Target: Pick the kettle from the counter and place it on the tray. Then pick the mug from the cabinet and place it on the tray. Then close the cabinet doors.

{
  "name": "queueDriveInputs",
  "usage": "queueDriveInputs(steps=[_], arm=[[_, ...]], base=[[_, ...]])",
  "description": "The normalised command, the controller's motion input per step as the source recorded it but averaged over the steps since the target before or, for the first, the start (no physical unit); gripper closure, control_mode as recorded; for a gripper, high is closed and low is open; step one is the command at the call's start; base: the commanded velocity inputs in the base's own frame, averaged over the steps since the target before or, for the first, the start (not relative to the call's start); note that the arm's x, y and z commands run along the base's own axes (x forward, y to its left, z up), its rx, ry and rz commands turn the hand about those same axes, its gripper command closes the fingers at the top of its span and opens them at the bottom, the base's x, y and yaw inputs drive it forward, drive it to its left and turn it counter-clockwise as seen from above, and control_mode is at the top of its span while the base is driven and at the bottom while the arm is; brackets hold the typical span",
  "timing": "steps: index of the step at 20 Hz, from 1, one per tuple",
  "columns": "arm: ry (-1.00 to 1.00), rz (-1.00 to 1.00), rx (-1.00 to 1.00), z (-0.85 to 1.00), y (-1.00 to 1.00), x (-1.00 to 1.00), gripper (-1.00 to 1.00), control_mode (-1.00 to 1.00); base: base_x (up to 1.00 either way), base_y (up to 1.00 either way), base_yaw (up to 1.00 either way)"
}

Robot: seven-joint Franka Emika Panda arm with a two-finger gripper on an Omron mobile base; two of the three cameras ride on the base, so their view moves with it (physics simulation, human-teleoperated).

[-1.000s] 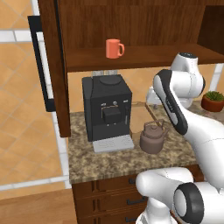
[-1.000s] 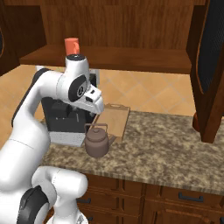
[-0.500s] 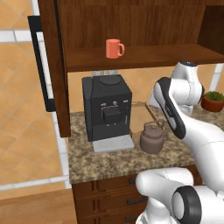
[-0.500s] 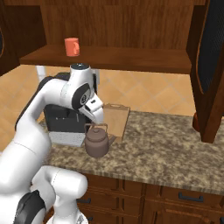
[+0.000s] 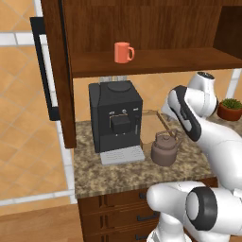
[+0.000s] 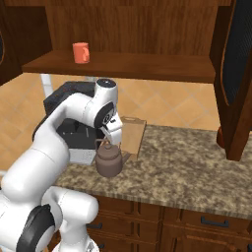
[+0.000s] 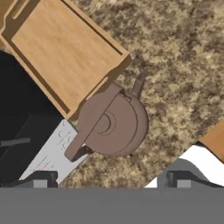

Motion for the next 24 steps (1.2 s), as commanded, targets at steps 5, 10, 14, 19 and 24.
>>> queueDriveInputs(steps=[5, 10, 14, 19, 24], arm=[[0.04, -0.12, 0.07, -0.26, -0.06, 0.21, -1.0, -1.0], [0.07, -0.09, 0.01, -0.17, 0.0, 0.17, -1.0, -1.0], [0.06, -0.07, 0.04, -0.15, 0.0, 0.12, -1.0, -1.0], [0.1, -0.07, 0.02, -0.21, 0.0, 0.24, -1.0, -1.0], [0.08, -0.06, 0.02, -0.17, 0.0, 0.22, -1.0, -1.0]], base=[[0.0, 0.0, 0.0], [0.0, 0.0, 0.0], [0.0, 0.0, 0.0], [0.0, 0.0, 0.0], [0.0, 0.0, 0.0]])
